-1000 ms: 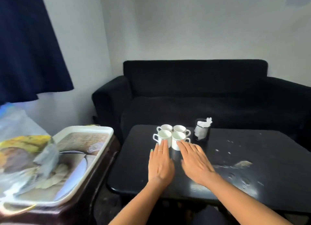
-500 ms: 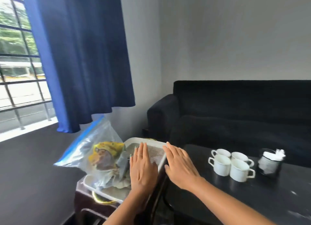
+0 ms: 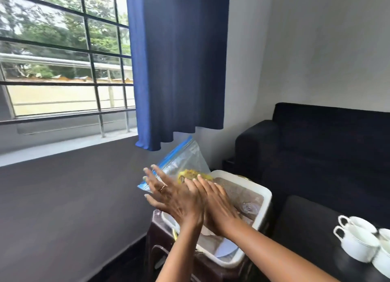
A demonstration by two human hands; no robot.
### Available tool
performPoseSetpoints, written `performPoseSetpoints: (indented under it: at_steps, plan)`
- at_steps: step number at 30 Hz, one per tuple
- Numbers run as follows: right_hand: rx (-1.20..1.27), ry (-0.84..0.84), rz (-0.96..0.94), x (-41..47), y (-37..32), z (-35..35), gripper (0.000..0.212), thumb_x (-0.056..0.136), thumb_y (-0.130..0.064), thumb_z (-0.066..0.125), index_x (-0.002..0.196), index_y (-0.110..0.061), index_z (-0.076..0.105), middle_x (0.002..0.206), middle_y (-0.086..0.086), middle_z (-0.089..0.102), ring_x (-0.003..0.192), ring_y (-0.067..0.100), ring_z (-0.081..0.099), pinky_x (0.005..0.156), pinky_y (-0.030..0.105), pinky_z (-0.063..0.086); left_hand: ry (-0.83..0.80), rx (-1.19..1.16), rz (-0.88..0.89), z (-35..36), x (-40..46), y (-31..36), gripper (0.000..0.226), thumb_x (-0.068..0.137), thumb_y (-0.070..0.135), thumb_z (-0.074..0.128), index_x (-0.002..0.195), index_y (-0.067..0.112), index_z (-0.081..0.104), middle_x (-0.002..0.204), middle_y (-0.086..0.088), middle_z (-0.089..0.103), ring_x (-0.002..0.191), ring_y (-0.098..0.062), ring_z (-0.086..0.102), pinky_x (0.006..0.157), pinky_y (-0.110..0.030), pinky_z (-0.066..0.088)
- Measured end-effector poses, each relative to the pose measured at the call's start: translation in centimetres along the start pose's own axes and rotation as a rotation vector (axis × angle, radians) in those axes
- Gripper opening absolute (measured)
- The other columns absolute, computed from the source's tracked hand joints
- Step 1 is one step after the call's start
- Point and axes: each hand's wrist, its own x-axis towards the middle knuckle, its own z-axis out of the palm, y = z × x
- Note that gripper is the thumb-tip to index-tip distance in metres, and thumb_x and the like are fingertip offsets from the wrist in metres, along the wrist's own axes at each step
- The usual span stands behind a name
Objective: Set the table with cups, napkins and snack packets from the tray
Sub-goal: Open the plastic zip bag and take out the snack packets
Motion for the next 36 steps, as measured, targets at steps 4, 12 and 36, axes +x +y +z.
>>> performPoseSetpoints:
  at_steps: [4, 12, 36]
  plan:
    - [0.01, -0.078, -0.002, 0.6, -1.6, 1.3, 0.069, 0.097, -0.025, 0.034, 0.151, -0.016, -0.007, 0.16, 0.003, -0.01, 0.148, 0.017, -0.001, 0.119, 0.036, -0.002, 0.054, -0.283, -0.504, -0.4, 2.5, -1.4, 0.093, 0.079, 0.021, 0.066, 0.152, 0.01, 0.009, 0.158, -0.01, 0.02, 0.143, -0.027, 0.027, 0.114, -0.045, 0.014]
    - [0.101, -0.036, 0.059, 0.0, -1.0, 3.2, 0.073, 0.096, -0.031, 0.04, 0.151, -0.017, -0.005, 0.161, 0.001, -0.008, 0.147, 0.013, 0.0, 0.118, 0.034, 0.002, -0.213, -0.663, -0.421, 0.4, 2.4, -2.1, 0.021, 0.084, 0.011, 0.066, 0.084, 0.032, 0.069, 0.09, 0.011, 0.072, 0.09, -0.01, 0.069, 0.09, -0.03, 0.052]
    - [1.624, 0.562, 1.123, -12.9, 10.1, -2.5, 0.009, 0.082, 0.004, 0.062, 0.089, 0.002, 0.068, 0.078, 0.015, 0.068, 0.065, 0.024, 0.062, 0.057, 0.029, 0.051, -1.495, 0.369, 0.692, 0.3, -7.5, 2.7, 0.057, 0.061, 0.069, 0.067, 0.109, 0.037, 0.068, 0.116, 0.018, 0.067, 0.108, -0.006, 0.061, 0.099, -0.033, 0.047]
